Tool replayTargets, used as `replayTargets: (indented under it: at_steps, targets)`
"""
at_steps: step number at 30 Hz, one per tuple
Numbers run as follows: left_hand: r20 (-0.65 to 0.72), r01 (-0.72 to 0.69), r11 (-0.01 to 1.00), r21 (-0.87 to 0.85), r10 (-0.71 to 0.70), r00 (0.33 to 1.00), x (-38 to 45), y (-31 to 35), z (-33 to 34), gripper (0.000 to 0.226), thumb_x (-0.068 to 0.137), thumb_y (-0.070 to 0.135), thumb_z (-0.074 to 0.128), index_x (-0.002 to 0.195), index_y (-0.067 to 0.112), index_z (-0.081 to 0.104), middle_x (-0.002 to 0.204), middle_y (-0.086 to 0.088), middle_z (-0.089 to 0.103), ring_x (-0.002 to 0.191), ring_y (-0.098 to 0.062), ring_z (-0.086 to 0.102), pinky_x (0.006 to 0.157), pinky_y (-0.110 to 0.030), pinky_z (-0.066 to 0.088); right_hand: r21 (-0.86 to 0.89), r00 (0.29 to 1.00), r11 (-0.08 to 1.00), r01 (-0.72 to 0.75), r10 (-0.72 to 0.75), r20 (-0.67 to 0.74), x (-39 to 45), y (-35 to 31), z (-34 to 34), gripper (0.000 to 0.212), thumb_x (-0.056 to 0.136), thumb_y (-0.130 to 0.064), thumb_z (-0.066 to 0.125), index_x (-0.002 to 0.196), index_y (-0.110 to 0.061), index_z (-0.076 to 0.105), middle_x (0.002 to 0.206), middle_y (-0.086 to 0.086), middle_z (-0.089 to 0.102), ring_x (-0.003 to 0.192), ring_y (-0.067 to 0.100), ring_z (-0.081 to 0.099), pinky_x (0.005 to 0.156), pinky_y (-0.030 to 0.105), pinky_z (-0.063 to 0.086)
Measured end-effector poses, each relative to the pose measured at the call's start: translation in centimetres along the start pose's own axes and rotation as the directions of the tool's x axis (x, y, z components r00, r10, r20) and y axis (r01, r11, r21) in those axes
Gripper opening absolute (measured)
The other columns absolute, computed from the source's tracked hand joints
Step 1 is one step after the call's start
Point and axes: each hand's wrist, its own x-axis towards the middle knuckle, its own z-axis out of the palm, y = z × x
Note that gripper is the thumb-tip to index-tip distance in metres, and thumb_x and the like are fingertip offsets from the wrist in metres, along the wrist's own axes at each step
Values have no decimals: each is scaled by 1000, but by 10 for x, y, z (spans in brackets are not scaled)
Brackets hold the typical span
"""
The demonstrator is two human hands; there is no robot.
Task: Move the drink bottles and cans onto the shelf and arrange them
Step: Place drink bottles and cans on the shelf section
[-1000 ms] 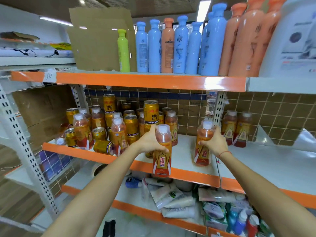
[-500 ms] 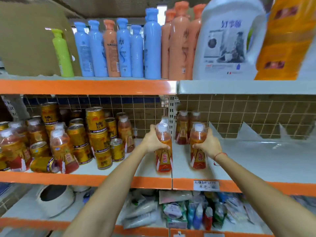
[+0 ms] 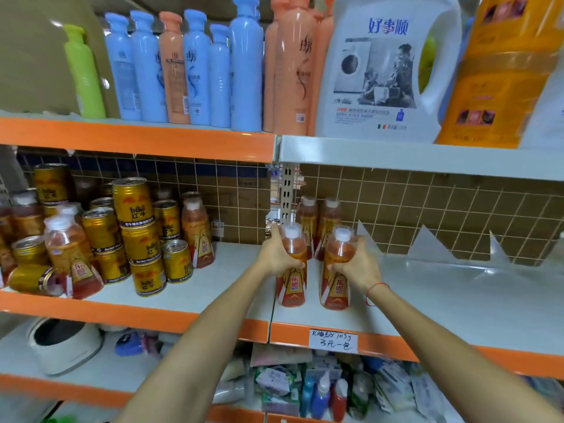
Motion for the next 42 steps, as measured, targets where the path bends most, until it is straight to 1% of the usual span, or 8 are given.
replayTargets:
  at_steps: [7,11,14,17,24,30,34,42]
  targets:
    - [-34,-24,999,-35,23,999,-2,-1,11,103,65,14,85,143,15,19,132,-9,53,117,-27,56,92,-40,51,56,999,998,17,-19,32,1,9,-4,72,69,-20,81,123,-20,33,113,3,60,94,20,62,84,36,52]
    - [-79,-33,990,-138,22,997,-10,-10,17,94,67,14,84,140,18,25,133,-7,51,120,-26,53,97,-43,49,116,997,993,20,-29,77,-1,14,-9,76,72,-19,80,130,-18,32,123,5,56,110,24,58,91,37,49]
    - [-42,-1,979,-202,-7,999,-16,-17,15,90,70,11,82,140,16,26,137,-11,48,122,-27,51,99,-46,48,155,991,988,-10,-11,133,-9,21,-7,79,73,-11,78,135,-15,29,132,7,50,117,24,53,93,35,45]
    - [30,54,986,-158,-50,998,-22,-26,16,89,72,12,81,141,17,24,136,-14,47,122,-30,52,99,-48,47,137,983,989,-54,29,182,-20,32,1,83,73,-7,77,138,-15,26,134,8,50,121,26,51,99,39,43]
    - [76,91,992,-83,-84,994,-35,-50,33,88,74,13,79,142,20,24,137,-10,49,121,-25,52,100,-39,47,92,978,991,-96,76,196,-24,54,19,87,70,-9,80,136,-17,24,129,7,54,113,23,55,99,37,44]
    - [65,80,991,-104,-73,995,-30,-56,39,89,74,12,80,143,19,24,139,-6,48,124,-22,49,101,-36,45,54,978,993,-102,91,185,-20,65,29,87,69,-10,80,135,-20,24,128,5,55,115,24,54,99,39,45]
    - [82,58,994,-95,-50,995,-25,-60,39,90,74,14,80,143,21,24,140,-5,48,126,-21,49,104,-40,45,30,979,996,-85,78,188,-16,68,31,87,69,-15,81,134,-21,23,127,4,55,114,23,55,97,38,46]
    - [68,-48,996,-71,53,996,-23,-77,46,99,71,17,83,144,25,16,135,-3,52,119,-17,53,100,-29,43,58,988,998,-21,12,156,-24,74,34,87,71,-18,80,136,-24,23,121,-5,53,102,9,52,90,25,44]
